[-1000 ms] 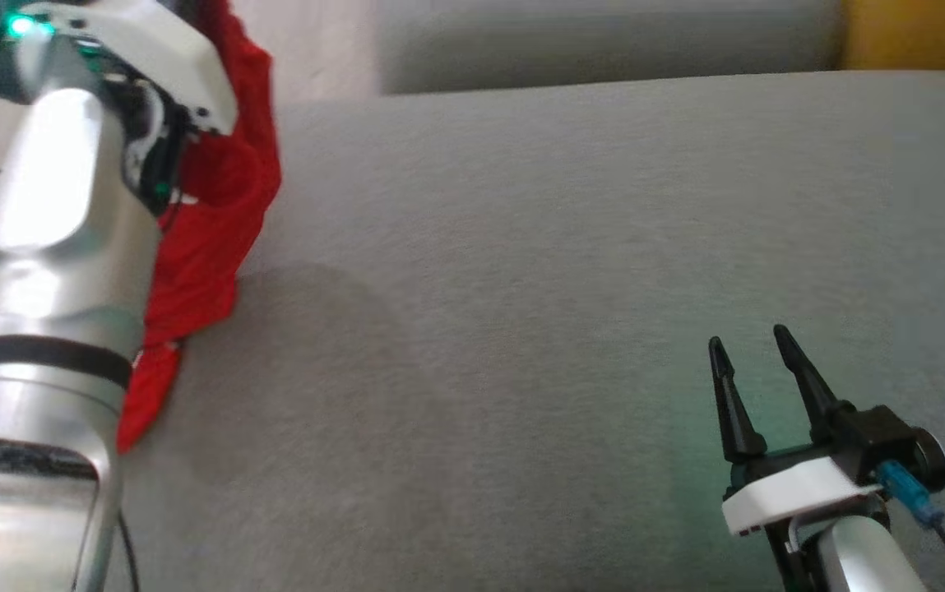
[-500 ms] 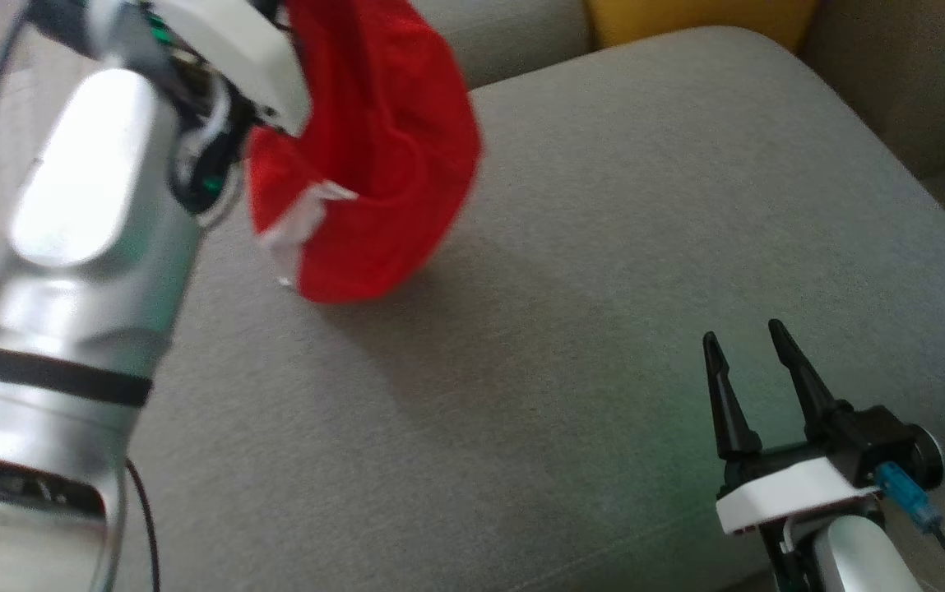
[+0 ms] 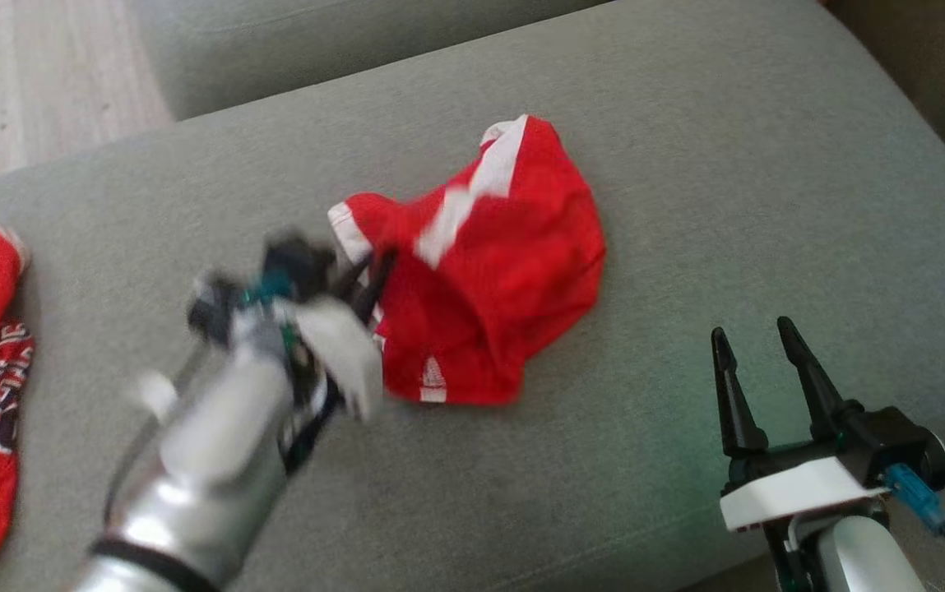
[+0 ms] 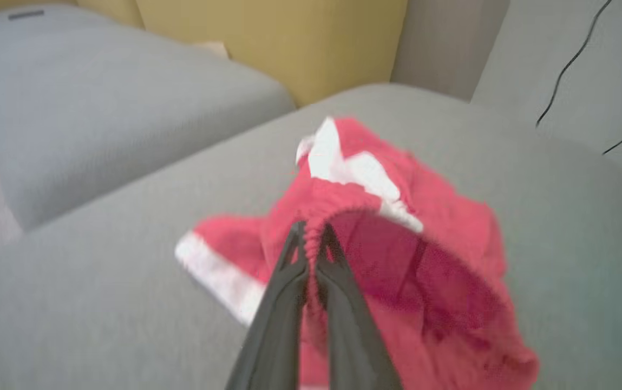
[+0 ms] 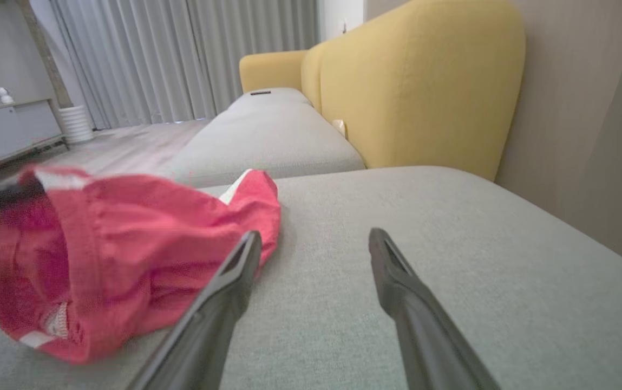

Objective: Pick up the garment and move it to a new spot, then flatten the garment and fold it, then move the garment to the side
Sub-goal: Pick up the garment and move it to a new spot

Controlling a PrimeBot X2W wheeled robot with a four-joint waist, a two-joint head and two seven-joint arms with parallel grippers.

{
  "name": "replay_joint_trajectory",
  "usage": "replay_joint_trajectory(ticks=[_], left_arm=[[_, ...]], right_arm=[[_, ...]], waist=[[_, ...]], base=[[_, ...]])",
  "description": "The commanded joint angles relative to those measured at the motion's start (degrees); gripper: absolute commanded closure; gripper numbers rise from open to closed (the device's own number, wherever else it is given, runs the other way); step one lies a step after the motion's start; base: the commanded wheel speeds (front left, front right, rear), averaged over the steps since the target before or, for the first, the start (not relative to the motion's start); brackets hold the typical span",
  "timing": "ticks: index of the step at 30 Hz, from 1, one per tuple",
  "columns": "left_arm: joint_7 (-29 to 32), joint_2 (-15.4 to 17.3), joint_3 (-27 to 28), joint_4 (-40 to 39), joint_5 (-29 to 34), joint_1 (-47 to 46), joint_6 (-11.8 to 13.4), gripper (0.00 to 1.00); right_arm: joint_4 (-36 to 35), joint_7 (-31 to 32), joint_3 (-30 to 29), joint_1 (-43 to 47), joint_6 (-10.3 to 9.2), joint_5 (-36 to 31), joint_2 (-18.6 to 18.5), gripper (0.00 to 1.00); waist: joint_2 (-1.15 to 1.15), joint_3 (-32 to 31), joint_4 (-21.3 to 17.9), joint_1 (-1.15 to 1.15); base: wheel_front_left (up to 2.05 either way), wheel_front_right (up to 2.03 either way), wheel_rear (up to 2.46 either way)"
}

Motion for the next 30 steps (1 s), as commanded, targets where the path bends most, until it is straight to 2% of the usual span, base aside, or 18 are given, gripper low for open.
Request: replay_joint_trajectory(ticks=[1,2,3,4,5,9,13,25,30], left_arm=[[-1.25,0.7,1.29,-1.1,0.84,-1.95,0.5,1.0],[-1.93,0.3,0.81,-0.32,1.51,-0.68,0.97,1.0],[-2.41,-0.12,0.54,0.14,2.05,0.41,1.36,0.87],[-2.72,-0.6,0.48,0.22,2.53,1.39,1.74,0.18],[-2.88,-1.09,0.78,-0.07,2.78,2.4,2.16,0.0],[-2.98,-1.53,5.5,-8.38,6.01,7.87,6.39,0.0],[-2.99,-1.44,10.54,-15.08,8.87,15.22,9.31,0.0],[-3.0,-4.2,28.77,-32.79,14.87,36.05,12.83,0.0],[-3.0,-5.48,31.57,-37.25,18.34,43.63,12.22,0.0]], right_arm=[[-1.92,-0.36,1.1,-1.57,0.43,0.14,0.04,0.0],[-1.9,-0.36,0.92,-1.5,0.43,0.14,0.05,0.0],[-1.86,-0.36,0.83,-1.39,0.43,0.12,0.05,0.0],[-1.84,-0.36,0.7,-1.23,0.43,0.09,0.06,0.0],[-1.78,-0.36,0.51,-1.04,0.43,0.08,0.07,0.0],[-1.53,-0.36,-0.09,0.37,0.43,-0.02,0.08,0.0],[-0.81,-0.36,-0.58,2.37,0.43,0.12,0.09,0.0],[-0.7,-0.36,-1.32,5.92,0.43,1.29,0.11,0.0],[-0.71,-0.36,-0.7,7.34,0.43,1.67,0.11,0.0]], waist=[[0.0,0.26,0.96,0.0],[0.0,0.15,1.49,0.0],[0.0,-0.01,1.97,0.0],[0.0,-0.25,2.66,0.0],[0.0,-0.66,3.34,0.0],[0.0,-3.23,6.33,0.0],[0.0,-6.12,9.29,0.0],[0.0,-10.63,15.83,0.0],[0.0,-11.79,16.87,0.0]], base=[[0.0,0.0,0.0],[0.0,0.0,0.0],[0.0,0.0,0.0],[0.0,0.0,0.0],[0.0,0.0,0.0],[0.0,0.0,0.0],[0.0,0.0,0.0],[0.0,0.0,0.0],[0.0,0.0,0.0]])
